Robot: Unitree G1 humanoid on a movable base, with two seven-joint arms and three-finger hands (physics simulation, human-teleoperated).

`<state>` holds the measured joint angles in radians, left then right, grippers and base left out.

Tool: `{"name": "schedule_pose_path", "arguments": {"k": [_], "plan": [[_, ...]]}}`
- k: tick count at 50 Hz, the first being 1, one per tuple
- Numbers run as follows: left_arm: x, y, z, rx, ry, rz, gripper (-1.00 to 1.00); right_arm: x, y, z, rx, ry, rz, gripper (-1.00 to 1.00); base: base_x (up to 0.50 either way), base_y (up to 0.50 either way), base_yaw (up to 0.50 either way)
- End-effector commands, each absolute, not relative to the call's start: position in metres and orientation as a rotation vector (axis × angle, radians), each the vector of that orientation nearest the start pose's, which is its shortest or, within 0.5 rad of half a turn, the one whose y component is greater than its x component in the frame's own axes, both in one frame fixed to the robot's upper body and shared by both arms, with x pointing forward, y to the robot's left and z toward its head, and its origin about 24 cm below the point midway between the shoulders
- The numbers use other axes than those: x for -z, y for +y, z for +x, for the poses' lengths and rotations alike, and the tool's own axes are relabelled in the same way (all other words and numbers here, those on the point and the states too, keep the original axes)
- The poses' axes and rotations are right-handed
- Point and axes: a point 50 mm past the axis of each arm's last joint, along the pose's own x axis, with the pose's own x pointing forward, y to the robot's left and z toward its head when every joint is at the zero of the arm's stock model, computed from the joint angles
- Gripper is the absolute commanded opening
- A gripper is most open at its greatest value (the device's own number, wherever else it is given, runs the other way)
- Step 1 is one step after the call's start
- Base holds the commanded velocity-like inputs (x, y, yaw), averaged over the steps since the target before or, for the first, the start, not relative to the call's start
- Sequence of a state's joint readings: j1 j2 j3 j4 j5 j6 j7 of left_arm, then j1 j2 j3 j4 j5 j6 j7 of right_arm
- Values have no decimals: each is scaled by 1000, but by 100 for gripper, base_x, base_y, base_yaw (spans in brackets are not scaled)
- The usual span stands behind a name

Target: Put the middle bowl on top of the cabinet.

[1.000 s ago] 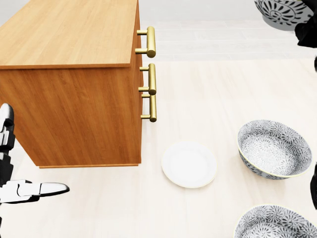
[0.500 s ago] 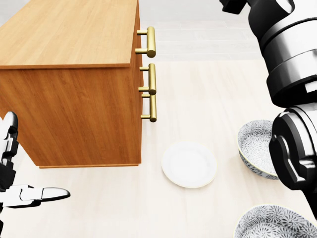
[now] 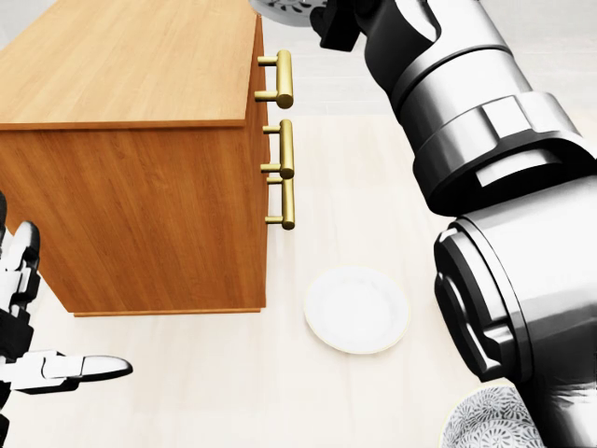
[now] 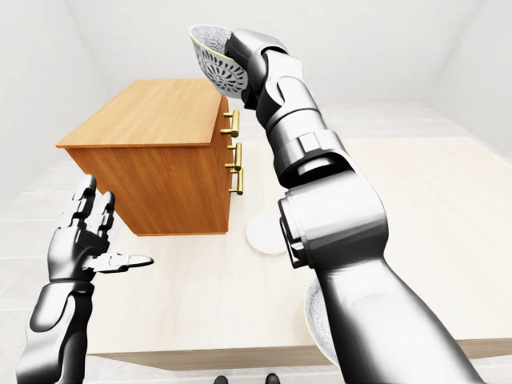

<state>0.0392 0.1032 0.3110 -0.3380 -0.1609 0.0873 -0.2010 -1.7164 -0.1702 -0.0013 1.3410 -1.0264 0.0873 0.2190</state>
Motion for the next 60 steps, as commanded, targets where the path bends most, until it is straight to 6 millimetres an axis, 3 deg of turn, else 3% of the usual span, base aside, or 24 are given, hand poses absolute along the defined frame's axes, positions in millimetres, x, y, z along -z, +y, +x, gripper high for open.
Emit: {"name": "schedule_pose_path", "arguments": {"k": [1, 44, 60], "plan": [[-107, 224, 230, -62, -227, 17, 100, -342, -44, 415, -131, -265, -1296, -100, 0, 0, 0], [-90, 226, 233, -46, -189, 10, 100, -310, 16, 402, -287, -303, -1407, -100, 0, 0, 0], [-88, 231, 238, -50, -183, 5, 100, -316, 32, 395, -293, -355, -1395, -100, 0, 0, 0]]}}
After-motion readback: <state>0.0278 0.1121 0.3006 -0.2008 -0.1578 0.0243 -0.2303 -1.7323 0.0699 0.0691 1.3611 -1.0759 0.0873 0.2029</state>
